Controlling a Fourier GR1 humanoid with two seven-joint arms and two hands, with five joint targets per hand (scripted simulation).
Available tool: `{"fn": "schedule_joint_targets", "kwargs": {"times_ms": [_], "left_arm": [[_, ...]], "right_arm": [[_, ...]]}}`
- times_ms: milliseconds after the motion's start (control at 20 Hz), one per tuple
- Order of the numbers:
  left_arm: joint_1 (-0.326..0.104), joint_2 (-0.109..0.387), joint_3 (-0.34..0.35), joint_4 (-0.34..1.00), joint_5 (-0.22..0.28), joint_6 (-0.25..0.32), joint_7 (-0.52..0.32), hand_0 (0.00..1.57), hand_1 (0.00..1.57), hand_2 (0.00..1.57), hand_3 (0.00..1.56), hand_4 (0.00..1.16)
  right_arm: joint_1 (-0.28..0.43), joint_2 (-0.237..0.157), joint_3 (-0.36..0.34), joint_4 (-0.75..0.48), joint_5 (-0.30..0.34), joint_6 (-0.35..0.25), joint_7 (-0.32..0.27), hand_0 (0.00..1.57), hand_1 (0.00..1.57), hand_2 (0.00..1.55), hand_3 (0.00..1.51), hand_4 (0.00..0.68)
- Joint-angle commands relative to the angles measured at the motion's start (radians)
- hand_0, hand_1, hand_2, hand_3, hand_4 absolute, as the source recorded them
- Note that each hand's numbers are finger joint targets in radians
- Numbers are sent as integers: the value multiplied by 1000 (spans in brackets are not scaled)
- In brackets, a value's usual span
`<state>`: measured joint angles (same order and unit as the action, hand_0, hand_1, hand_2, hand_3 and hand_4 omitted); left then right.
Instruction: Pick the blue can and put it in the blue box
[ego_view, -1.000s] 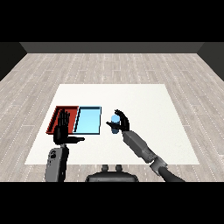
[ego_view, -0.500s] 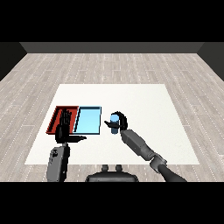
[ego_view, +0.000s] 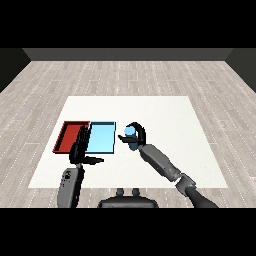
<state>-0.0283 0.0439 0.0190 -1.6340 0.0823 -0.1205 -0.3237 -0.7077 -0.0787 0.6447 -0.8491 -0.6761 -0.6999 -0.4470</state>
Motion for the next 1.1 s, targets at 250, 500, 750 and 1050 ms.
{"fn": "schedule_joint_targets", "kwargs": {"times_ms": [250,500,750,1050], "left_arm": [[-28,-43,-143,77,-75,66,37,0,0,0,0,0],[-68,-44,-159,96,-62,83,77,0,0,0,0,0],[-7,-44,-279,99,-24,119,36,0,0,0,0,0],[-131,-44,-268,190,42,137,131,0,0,0,0,0]], "right_arm": [[5,-118,46,-269,168,-79,185,1418,1418,1445,1407,622],[133,-248,-10,-445,217,-2,228,1421,1421,1445,1405,616],[158,-273,-64,-506,265,48,288,1428,1428,1450,1401,616],[219,-250,-63,-616,400,28,357,1450,1450,1454,1398,612]]}}
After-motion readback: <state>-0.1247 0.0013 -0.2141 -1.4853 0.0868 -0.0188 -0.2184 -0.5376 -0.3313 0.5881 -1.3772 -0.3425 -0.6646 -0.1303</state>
